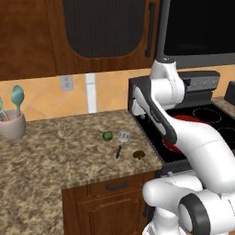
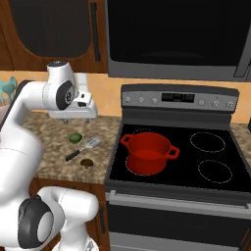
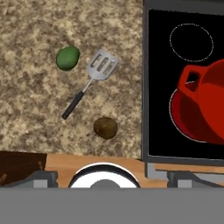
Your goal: Put the mushroom and avocado in the pot. Retrieve the spatula and lightly stir the vegetables in the pot.
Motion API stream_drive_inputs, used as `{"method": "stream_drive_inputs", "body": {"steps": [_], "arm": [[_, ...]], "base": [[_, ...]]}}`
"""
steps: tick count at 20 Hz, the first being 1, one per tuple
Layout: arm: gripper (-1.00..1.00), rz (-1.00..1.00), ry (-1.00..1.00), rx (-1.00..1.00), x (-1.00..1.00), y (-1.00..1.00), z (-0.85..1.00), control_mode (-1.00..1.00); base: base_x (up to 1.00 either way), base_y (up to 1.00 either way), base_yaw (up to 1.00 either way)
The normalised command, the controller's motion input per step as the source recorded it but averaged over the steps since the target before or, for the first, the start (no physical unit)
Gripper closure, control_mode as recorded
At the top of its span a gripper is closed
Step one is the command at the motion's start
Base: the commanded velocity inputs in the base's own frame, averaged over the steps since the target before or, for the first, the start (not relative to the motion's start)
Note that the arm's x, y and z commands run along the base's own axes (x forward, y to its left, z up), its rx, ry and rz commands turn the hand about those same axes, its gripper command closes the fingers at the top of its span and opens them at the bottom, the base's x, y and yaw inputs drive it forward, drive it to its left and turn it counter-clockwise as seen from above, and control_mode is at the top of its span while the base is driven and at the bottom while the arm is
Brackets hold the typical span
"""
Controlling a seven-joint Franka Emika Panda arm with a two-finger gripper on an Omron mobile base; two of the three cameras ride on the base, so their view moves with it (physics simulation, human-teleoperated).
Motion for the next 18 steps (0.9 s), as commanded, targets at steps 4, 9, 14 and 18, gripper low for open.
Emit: {"method": "stream_drive_inputs", "body": {"steps": [4, 9, 14, 18], "arm": [[-1.00, 0.00, 0.15, -0.02, 0.10, 0.52, -0.56, -1.00], [-1.00, 0.00, 0.11, 0.00, 0.17, 0.54, -0.53, -1.00], [-1.00, 0.00, 0.03, 0.00, 0.31, 0.44, -0.37, -1.00], [-1.00, -0.06, 0.01, 0.00, 0.44, 0.41, -0.32, -1.00]], "base": [[0.00, 0.00, 0.00], [0.00, 0.00, 0.00], [0.00, 0.00, 0.00], [0.00, 0.00, 0.00]]}}
